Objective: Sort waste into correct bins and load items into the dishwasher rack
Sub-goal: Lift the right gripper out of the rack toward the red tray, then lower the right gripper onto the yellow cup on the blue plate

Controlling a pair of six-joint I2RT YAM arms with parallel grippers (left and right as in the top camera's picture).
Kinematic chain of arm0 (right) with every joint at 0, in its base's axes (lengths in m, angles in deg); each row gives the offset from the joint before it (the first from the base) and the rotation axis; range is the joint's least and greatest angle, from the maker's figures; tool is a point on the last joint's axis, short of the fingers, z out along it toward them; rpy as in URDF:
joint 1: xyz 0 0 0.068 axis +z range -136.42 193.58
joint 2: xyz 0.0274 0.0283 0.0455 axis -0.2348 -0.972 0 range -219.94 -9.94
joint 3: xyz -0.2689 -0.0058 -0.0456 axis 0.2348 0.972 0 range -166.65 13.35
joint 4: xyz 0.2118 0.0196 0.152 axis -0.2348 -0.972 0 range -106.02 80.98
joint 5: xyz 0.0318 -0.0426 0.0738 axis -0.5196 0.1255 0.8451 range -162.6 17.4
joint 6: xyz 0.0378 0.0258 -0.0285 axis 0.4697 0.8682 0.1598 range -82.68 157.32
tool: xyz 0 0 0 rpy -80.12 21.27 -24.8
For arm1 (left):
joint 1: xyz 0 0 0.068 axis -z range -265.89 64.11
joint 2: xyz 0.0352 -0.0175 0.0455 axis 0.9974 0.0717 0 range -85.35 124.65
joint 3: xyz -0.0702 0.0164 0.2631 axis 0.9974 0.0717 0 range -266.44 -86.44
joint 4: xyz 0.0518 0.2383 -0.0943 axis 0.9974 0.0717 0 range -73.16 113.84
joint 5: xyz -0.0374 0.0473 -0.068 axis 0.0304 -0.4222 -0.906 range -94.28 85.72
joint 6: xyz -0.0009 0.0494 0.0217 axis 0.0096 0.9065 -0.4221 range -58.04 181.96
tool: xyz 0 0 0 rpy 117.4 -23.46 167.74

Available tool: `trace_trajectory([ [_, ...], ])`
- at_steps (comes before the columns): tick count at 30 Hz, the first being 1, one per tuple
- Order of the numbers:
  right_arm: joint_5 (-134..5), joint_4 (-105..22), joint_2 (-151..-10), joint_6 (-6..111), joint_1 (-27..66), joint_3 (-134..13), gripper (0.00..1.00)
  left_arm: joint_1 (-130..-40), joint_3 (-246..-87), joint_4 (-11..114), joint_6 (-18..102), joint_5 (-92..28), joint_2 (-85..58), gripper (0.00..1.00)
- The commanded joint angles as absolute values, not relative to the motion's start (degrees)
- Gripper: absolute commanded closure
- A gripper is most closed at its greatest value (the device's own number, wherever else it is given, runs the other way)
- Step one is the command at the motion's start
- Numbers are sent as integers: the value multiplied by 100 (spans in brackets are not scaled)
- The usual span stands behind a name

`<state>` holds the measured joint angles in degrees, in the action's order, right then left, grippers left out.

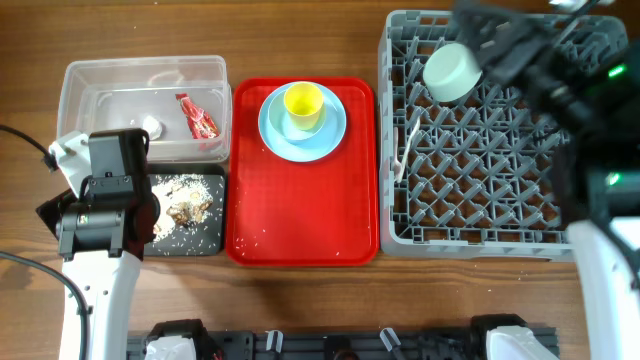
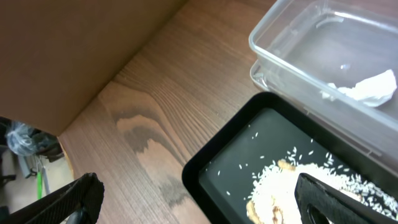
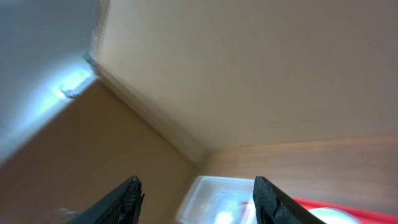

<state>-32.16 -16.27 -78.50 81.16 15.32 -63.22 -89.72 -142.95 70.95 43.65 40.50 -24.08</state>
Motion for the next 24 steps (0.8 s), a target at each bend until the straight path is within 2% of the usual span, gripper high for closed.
trace_trajectory([
  [1,-6883,-2103,-8165,4890,3329,-6279,34,-9003,-14341,7071,4394,4139,-2406,0],
  [4,-7611,-2464,-9128,4627,4301,-6729,34,-9003,-14341,7071,4394,4139,-2406,0],
  [8,-7312,-4274,-10916,4013,4585,-8591,34,-9003,-14341,7071,4394,4139,-2406,0],
  [10,-7250,-4757,-11587,3819,4684,-9179,37,-9003,-14341,7071,4394,4139,-2406,0],
  [16,-7121,-4580,-12355,3565,4926,-9203,53,-9003,-14341,7071,4394,4139,-2406,0],
  [24,-7121,-4293,-13216,3220,5119,-9197,63,-9003,-14341,7071,4394,4139,-2406,0],
])
